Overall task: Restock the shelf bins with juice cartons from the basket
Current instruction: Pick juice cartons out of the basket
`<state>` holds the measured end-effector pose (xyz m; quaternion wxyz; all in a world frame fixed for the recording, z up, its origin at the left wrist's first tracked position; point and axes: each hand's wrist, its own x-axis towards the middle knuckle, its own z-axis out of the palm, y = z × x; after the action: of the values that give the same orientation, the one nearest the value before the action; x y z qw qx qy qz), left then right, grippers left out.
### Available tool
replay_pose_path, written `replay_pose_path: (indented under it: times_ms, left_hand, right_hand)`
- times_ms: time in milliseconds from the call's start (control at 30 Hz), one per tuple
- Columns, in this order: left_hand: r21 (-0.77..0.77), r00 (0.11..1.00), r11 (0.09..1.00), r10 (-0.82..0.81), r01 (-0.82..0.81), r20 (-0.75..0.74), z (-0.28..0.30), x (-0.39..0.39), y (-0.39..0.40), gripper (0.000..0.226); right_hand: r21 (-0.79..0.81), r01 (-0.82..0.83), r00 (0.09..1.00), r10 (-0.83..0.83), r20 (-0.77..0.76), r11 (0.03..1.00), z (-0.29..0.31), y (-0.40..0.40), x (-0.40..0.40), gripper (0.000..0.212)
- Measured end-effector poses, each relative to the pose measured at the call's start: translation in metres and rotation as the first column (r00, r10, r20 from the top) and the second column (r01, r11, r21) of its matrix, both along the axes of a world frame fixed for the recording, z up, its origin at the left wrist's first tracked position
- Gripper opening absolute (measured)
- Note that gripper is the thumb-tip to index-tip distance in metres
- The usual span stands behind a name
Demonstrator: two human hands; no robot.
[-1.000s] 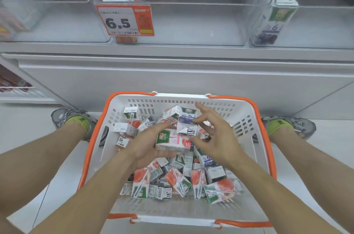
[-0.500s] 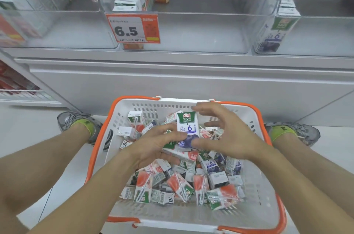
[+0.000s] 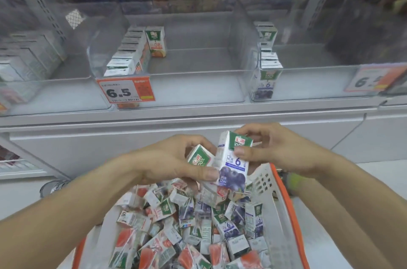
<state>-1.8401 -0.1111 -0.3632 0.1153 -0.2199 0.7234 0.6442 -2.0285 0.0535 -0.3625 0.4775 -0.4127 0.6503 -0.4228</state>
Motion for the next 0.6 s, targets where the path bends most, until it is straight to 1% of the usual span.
replay_pose_path:
  times_ms: [67, 133, 167, 200, 233, 267, 300, 333, 367, 400, 433, 467, 500, 600]
  left_hand:
    - [-0.131, 0.999, 0.991, -0.026, 0.021, -0.037, 0.014, -0.009, -0.006, 0.056]
    - [-0.263, 0.996, 0.963, 0.045, -0.064, -0.08, 0.027, -0.019, -0.01, 0.064]
    - [-0.273, 0.987, 0.952, 0.109, -0.138, -0.12, 0.032, -0.024, -0.011, 0.066]
    - [-0.249, 0.969, 0.943, 0.181, -0.22, -0.17, 0.034, -0.028, -0.012, 0.065]
    - [-0.207, 0.941, 0.932, 0.251, -0.299, -0.225, 0.035, -0.033, -0.013, 0.064]
    - [-0.158, 0.908, 0.917, 0.316, -0.367, -0.275, 0.037, -0.039, -0.013, 0.062]
    - [-0.11, 0.874, 0.899, 0.373, -0.424, -0.312, 0.037, -0.044, -0.014, 0.061]
    - [-0.07, 0.843, 0.882, 0.419, -0.467, -0.336, 0.038, -0.049, -0.014, 0.061]
    - [-0.04, 0.818, 0.867, 0.453, -0.497, -0.355, 0.037, -0.054, -0.014, 0.061]
    - [-0.014, 0.799, 0.857, 0.474, -0.515, -0.372, 0.037, -0.058, -0.014, 0.061]
    - [0.011, 0.784, 0.854, 0.483, -0.521, -0.39, 0.037, -0.061, -0.015, 0.061]
    - [0.043, 0.769, 0.852, 0.491, -0.522, -0.41, 0.037, -0.065, -0.016, 0.059]
    - [0.083, 0.749, 0.85, 0.501, -0.521, -0.433, 0.035, -0.067, -0.018, 0.055]
    - [0.201, 0.681, 0.819, 0.562, -0.537, -0.47, 0.031, -0.07, -0.02, 0.043]
  right_hand:
    - [-0.053, 0.006, 0.999, -0.003, 0.048, 0.999, 0.011, 0.01, -0.01, 0.032]
    - [-0.152, 0.057, 0.997, -0.048, 0.062, 0.987, 0.021, 0.02, -0.021, 0.037]
    - [-0.218, 0.103, 0.994, -0.092, 0.057, 0.971, 0.028, 0.024, -0.026, 0.039]
    - [-0.293, 0.166, 0.986, -0.156, 0.057, 0.942, 0.034, 0.027, -0.032, 0.042]
    - [-0.375, 0.236, 0.971, -0.232, 0.056, 0.897, 0.041, 0.028, -0.037, 0.043]
    - [-0.462, 0.294, 0.947, -0.322, 0.02, 0.837, 0.048, 0.028, -0.043, 0.043]
    - [-0.549, 0.327, 0.902, -0.426, -0.061, 0.769, 0.056, 0.026, -0.051, 0.041]
    - [-0.622, 0.328, 0.832, -0.529, -0.166, 0.711, 0.063, 0.023, -0.06, 0.04]
    - [-0.673, 0.315, 0.748, -0.612, -0.258, 0.669, 0.068, 0.018, -0.071, 0.038]
    - [-0.705, 0.312, 0.663, -0.677, -0.318, 0.637, 0.073, 0.012, -0.085, 0.037]
    - [-0.718, 0.322, 0.599, -0.72, -0.351, 0.618, 0.077, 0.006, -0.1, 0.036]
    - [-0.712, 0.337, 0.554, -0.741, -0.379, 0.616, 0.08, -0.002, -0.117, 0.036]
    - [-0.685, 0.358, 0.528, -0.743, -0.413, 0.635, 0.084, -0.01, -0.133, 0.036]
    - [-0.502, 0.416, 0.508, -0.652, -0.563, 0.758, 0.087, -0.042, -0.187, 0.04]
